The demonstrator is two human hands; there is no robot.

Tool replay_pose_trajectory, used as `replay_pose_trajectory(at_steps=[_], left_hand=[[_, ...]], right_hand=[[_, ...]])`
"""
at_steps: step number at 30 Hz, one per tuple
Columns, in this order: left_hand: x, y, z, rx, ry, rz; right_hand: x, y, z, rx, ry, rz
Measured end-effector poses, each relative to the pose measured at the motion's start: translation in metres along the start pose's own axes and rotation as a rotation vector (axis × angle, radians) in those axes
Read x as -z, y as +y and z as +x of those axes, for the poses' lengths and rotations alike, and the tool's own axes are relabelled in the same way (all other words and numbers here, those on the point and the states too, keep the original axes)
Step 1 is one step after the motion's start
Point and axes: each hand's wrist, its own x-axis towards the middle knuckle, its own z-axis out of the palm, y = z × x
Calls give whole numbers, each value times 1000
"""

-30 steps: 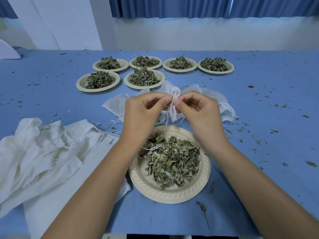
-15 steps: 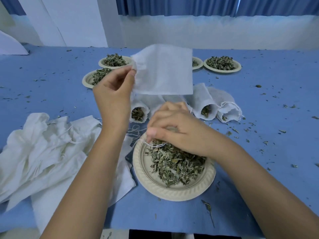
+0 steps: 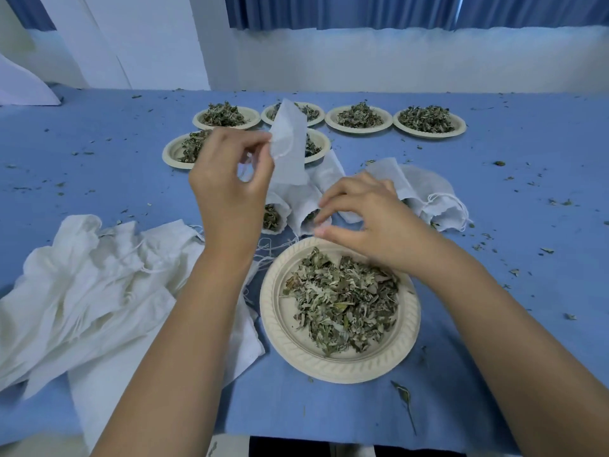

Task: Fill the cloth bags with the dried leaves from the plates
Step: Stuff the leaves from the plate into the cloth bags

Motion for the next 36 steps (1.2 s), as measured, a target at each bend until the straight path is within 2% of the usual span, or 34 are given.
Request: replay_pose_trajectory(at_steps=[2, 3, 5, 7, 12, 15, 19, 22, 25, 28, 36], left_hand=[[-4, -2, -3, -68, -175, 41], [-7, -2, -4, -88, -270, 46], [-12, 0, -9, -75, -411, 33], [-15, 2, -12, 7, -487, 8], [-15, 6, -13, 202, -531, -91], [-13, 11, -13, 323, -558, -213], [-10, 19, -12, 499, -600, -324], [-11, 27, -14, 553, -655, -402], [-12, 33, -17, 522, -692, -469], [-13, 35, -19, 483, -646, -470], [-11, 40, -24, 400, -443, -448]], right_hand=[[6, 0, -10, 32, -139, 298], [6, -2, -14, 54, -229, 319], [-1, -5, -17, 115, -341, 201], [-9, -9, -17, 162, -335, 137], [0, -7, -23, 156, -182, 264], [9, -3, -31, 148, -77, 473], [12, -1, -36, 173, 223, 771], [6, -2, -34, 125, 444, 895], [0, -1, -32, 72, 564, 865], [0, 1, -32, 12, 629, 816], [-5, -1, -32, 20, 618, 397]])
